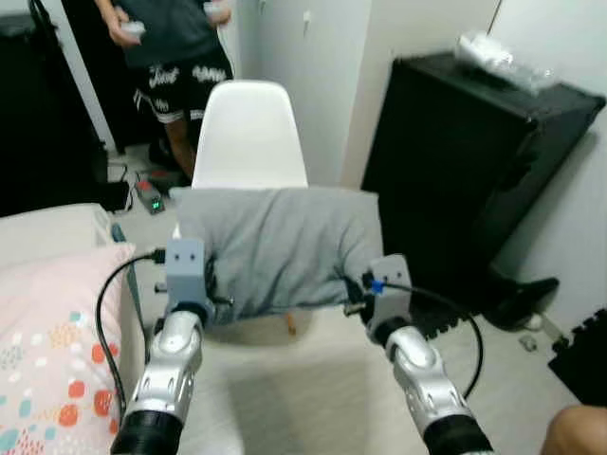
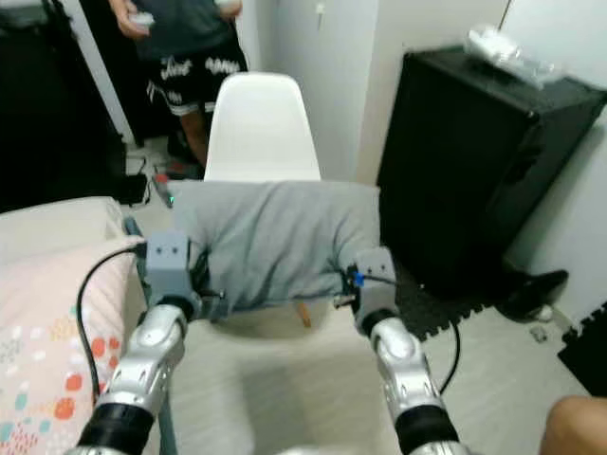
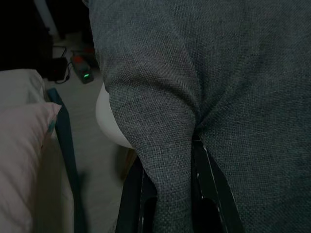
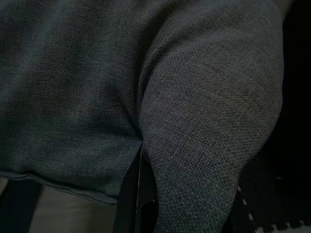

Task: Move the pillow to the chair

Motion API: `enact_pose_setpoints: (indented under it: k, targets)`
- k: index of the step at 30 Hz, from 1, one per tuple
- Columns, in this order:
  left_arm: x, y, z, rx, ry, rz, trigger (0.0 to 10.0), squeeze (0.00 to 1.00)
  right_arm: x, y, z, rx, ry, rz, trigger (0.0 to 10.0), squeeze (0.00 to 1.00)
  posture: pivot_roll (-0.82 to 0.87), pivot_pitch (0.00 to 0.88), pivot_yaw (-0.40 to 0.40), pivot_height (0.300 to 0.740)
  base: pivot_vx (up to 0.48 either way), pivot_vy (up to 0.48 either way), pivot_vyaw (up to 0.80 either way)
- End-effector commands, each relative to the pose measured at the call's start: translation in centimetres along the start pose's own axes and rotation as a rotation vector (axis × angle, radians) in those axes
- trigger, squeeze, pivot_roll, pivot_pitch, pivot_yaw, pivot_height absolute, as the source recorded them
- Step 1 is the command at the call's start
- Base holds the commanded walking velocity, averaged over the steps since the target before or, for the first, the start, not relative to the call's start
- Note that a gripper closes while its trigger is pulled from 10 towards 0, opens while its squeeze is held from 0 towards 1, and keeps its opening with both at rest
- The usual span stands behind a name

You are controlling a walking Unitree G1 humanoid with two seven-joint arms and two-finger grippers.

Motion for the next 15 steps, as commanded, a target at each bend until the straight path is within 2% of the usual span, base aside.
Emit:
enact_pose_setpoints:
  k: [1,15]
  targets:
    - [1.14,1.37,-0.10,0.057,-0.035,0.001,10.0,0.00,-0.72,0.79,-0.17,0.031,0.041,0.031,10.0,0.00,-0.01,0.085,0.015,0.740,0.307,0.000,0.00]
    - [0.96,1.27,-0.04,0.050,-0.029,-0.002,10.0,0.00,-0.81,0.80,-0.12,0.032,0.042,0.036,10.0,0.00,-0.01,0.090,0.013,0.740,0.308,0.000,0.00]
Point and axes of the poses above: a point about 5 cm out from each wrist's last joint towards the gripper, its own z axis pointing back from the gripper into the wrist, its own y axis along the axis of the wrist's last joint, x = y × z, the point moved 5 cm from there along -z, pointing out of the wrist towards the gripper, and after that the axes turned 2 degrees about -z, right-handed, at the moved point
